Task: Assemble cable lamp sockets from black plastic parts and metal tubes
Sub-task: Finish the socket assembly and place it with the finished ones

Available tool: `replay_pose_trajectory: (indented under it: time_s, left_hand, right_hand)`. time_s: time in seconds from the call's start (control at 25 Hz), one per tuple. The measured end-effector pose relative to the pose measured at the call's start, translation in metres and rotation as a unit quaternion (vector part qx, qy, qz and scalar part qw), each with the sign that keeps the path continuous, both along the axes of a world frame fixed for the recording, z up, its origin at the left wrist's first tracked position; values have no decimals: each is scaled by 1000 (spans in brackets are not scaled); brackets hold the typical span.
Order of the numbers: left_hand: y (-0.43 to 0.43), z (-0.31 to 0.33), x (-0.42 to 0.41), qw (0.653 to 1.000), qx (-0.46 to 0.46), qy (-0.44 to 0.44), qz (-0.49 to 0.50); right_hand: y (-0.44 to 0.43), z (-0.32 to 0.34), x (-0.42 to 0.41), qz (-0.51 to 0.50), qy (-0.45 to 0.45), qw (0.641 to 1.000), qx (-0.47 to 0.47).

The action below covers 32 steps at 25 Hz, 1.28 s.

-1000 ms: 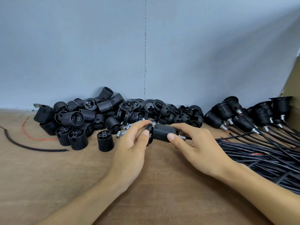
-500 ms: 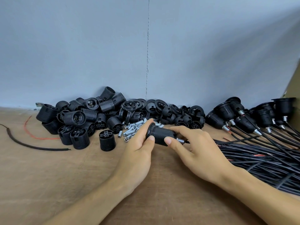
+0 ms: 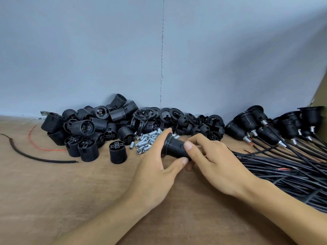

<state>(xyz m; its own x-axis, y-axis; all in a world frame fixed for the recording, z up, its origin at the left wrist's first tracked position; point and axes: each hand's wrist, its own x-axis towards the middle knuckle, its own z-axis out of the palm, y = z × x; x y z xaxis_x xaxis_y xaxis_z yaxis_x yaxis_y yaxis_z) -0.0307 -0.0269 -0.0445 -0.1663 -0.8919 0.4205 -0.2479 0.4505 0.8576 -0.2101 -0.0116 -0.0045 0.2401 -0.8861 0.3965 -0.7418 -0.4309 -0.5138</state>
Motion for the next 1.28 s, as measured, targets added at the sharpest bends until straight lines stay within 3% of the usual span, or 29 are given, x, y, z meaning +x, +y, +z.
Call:
replay_pose_trajectory:
  time_s: [0.2, 0.36, 0.64, 0.84, 1.04, 1.28]
  left_hand:
    - [1, 0, -1, 1000, -9, -9, 17]
    - [4, 4, -2, 1000, -23, 6, 17]
    - [5, 3, -4, 1000, -12, -10, -1]
    - [3, 3, -1, 1000, -17, 10, -14]
    - [2, 6, 2, 999, -31, 35, -18]
    - [-1, 6, 6, 996, -9, 13, 89]
  right_hand:
    - [-2, 3, 2, -10, -13, 1000, -10]
    - [-5, 3, 6, -5, -65, 997, 29]
    - [-7, 21, -6, 72, -59, 988, 124]
    - [-9, 20, -7, 85, -109, 980, 140]
    - [-11, 15, -10, 55, -95, 988, 105]
    - [-14, 11, -20, 15, -97, 994, 53]
